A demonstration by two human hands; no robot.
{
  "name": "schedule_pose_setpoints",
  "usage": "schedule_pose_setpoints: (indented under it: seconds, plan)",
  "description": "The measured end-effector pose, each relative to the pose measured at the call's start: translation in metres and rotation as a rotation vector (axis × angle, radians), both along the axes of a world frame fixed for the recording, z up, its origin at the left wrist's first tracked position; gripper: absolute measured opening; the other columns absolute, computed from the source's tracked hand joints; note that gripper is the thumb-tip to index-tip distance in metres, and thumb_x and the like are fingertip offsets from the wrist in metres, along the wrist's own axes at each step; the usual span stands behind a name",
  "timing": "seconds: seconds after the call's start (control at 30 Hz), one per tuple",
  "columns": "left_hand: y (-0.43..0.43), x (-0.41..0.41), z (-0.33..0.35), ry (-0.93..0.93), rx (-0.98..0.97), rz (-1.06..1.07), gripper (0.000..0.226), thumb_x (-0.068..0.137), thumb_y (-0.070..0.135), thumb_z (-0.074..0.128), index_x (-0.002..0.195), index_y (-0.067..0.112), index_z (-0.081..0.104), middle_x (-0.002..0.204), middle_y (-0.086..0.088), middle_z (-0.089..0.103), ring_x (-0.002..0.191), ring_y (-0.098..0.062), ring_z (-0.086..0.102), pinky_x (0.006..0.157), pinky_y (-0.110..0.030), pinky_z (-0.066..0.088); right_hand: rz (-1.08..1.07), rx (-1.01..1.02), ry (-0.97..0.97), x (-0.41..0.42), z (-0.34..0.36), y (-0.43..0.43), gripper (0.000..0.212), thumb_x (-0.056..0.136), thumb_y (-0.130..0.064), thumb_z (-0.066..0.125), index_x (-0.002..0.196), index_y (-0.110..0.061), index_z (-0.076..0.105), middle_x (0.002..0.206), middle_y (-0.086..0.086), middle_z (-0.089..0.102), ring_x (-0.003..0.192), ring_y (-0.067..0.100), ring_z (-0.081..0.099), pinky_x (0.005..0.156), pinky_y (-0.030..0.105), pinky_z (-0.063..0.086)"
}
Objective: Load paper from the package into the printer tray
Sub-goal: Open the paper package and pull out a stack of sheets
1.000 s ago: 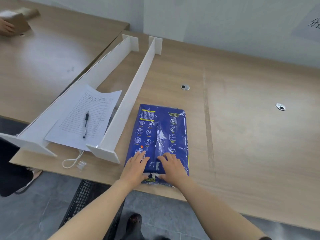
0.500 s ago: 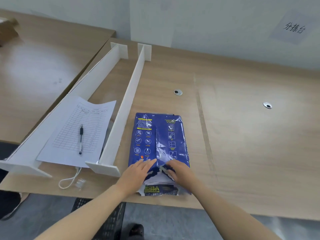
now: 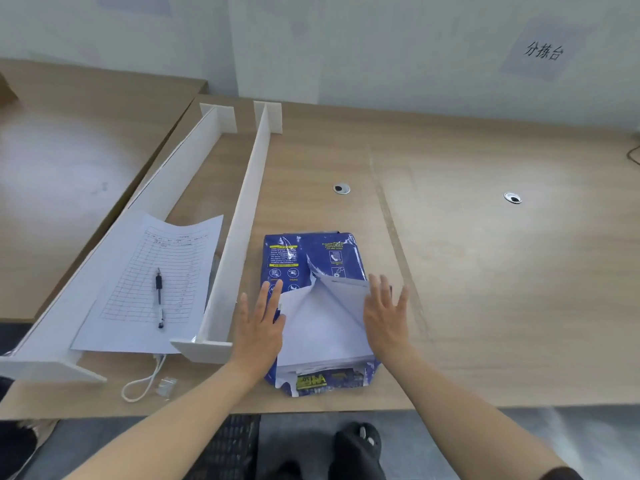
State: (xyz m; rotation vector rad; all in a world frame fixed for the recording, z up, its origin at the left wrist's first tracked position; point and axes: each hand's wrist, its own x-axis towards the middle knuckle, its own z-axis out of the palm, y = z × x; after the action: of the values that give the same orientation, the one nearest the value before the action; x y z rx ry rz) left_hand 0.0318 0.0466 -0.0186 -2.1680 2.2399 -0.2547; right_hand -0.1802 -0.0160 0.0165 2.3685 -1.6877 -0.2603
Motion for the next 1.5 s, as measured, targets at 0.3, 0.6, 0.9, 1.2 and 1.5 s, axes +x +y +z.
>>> schedule_pose_setpoints:
  seconds: [0.3,0.6,0.9,1.2,1.5]
  plan:
    - [-0.021,-0.017,-0.001,-0.202,0.163,-0.305,0.030,0.040,0.014,0.091,0.058,0.017,0.067,0.118,-0.005,0.070,0.116,-0.029,0.059,0.106,-0.042,0.029,0.370,0.338,0.198,0.007,-0.017,-0.009,0.019,0.071,-0.007,0.063,0.086,-0.013,0.075,0.104,-0.001,0.069,0.093,0.023,0.068,0.082,0.033,0.054]
    - [-0.016,-0.032,0.011,0.117,0.466,-0.379,0.060,0.087,0.043,0.050,0.137,0.012,0.037,0.148,-0.010,0.035,0.135,-0.024,0.036,0.111,-0.032,0.032,0.570,0.621,-0.002,-0.007,-0.022,-0.016,0.065,0.088,-0.032,0.056,0.139,-0.006,0.027,0.152,0.013,0.022,0.134,0.033,0.028,0.105,0.047,0.037]
    - [-0.019,-0.025,-0.001,-0.031,0.464,-0.423,0.064,0.070,0.055,0.063,0.118,0.013,0.057,0.130,-0.008,0.059,0.116,-0.021,0.059,0.095,-0.031,0.050,0.723,0.571,0.002,-0.009,-0.031,-0.038,0.063,0.084,-0.036,0.060,0.134,-0.006,0.036,0.146,0.014,0.032,0.125,0.035,0.037,0.094,0.048,0.046]
    - [-0.023,-0.027,-0.007,-0.096,0.532,-0.460,0.061,0.094,0.038,0.039,0.141,0.001,0.024,0.155,-0.020,0.019,0.142,-0.034,0.020,0.119,-0.044,0.022,0.764,0.567,0.003,-0.012,-0.033,-0.040,0.061,0.085,-0.037,0.057,0.133,-0.005,0.038,0.145,0.015,0.033,0.124,0.035,0.039,0.095,0.049,0.044]
    - [-0.029,-0.025,-0.001,-0.105,0.596,-0.508,0.055,0.095,0.037,0.036,0.138,0.002,0.028,0.155,-0.018,0.018,0.143,-0.032,0.018,0.117,-0.044,0.027,0.733,0.609,0.030,-0.010,-0.028,-0.036,0.060,0.086,-0.037,0.056,0.135,-0.008,0.036,0.148,0.013,0.030,0.127,0.035,0.036,0.097,0.050,0.043]
